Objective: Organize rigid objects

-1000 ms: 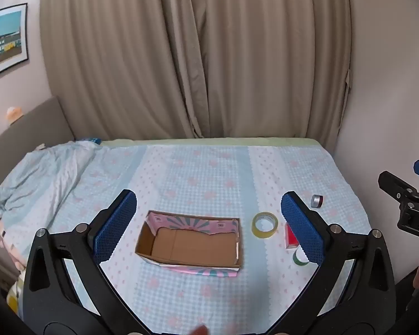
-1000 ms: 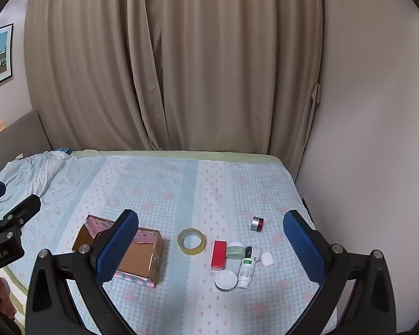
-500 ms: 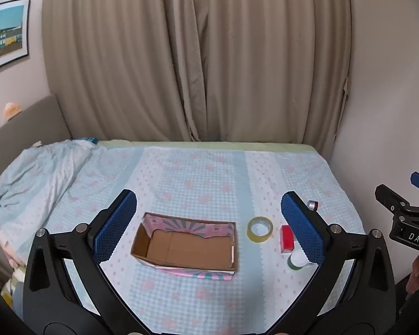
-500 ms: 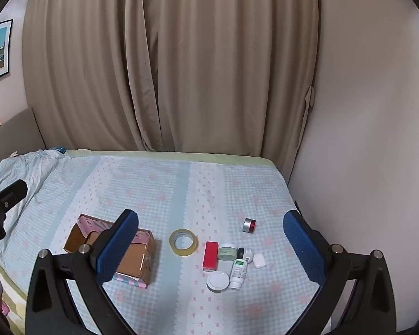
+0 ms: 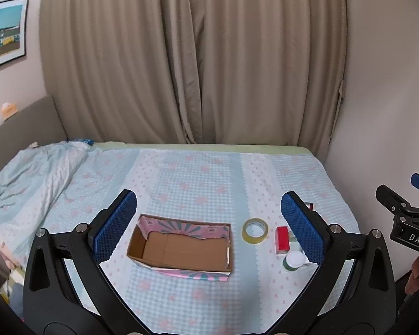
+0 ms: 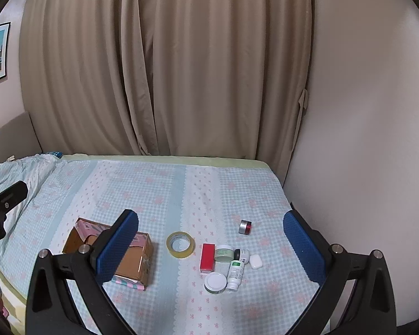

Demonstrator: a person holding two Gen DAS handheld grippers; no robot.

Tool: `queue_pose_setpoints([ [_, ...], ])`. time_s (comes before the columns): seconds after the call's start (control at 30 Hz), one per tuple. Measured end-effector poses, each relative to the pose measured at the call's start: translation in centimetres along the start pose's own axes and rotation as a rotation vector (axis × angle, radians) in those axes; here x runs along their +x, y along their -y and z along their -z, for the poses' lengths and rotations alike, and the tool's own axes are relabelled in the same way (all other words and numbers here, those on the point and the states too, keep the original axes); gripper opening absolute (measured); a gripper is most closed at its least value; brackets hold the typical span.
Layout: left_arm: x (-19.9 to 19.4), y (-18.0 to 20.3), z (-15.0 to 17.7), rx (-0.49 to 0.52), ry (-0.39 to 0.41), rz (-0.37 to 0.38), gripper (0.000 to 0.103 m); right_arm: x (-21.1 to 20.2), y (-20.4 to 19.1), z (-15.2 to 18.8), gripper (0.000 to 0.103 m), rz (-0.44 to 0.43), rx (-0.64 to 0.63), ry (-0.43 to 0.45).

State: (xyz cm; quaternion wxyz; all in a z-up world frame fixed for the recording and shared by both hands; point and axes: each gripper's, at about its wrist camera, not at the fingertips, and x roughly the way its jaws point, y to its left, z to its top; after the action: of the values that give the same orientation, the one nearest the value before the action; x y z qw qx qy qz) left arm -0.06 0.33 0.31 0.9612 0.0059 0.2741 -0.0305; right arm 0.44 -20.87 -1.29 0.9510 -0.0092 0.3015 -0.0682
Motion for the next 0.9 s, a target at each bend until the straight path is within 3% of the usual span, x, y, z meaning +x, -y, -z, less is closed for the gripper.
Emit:
queue_pose_setpoints([
  [0.9, -0.03, -0.45, -0.17, -0.001, 0.002, 0.018, 0.103, -0.50, -0.09, 0.77, 0.103, 0.000, 0.012, 0.005],
])
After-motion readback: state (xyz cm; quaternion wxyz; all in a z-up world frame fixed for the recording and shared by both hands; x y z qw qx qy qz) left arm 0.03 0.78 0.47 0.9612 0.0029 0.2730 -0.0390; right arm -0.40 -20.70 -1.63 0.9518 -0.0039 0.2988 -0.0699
